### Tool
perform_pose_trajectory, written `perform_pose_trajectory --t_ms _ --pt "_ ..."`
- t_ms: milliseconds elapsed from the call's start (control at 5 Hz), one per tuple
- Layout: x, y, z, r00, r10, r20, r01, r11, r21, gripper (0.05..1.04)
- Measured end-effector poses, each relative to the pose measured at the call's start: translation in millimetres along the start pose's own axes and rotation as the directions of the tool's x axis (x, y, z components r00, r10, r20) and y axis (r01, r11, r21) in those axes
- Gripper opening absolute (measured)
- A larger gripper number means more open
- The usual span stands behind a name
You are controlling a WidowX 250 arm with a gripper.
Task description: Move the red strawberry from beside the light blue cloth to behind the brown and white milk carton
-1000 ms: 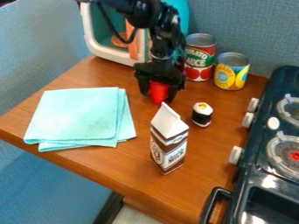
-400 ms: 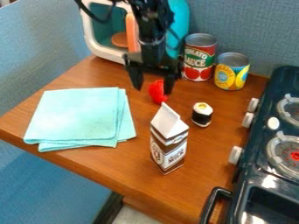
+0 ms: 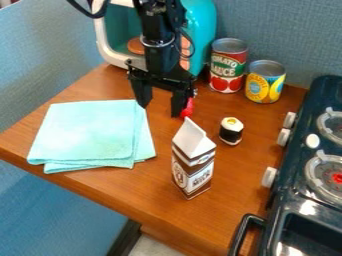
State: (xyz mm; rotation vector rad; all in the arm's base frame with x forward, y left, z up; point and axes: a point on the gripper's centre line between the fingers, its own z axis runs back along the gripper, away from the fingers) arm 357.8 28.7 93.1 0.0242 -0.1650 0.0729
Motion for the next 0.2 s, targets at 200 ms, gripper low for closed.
perform_pose_trajectory --t_ms 200 --pt "-9.7 -2.7 0.3 0.997 -0.055 -0.061 0.055 0.998 -0.014 1.005"
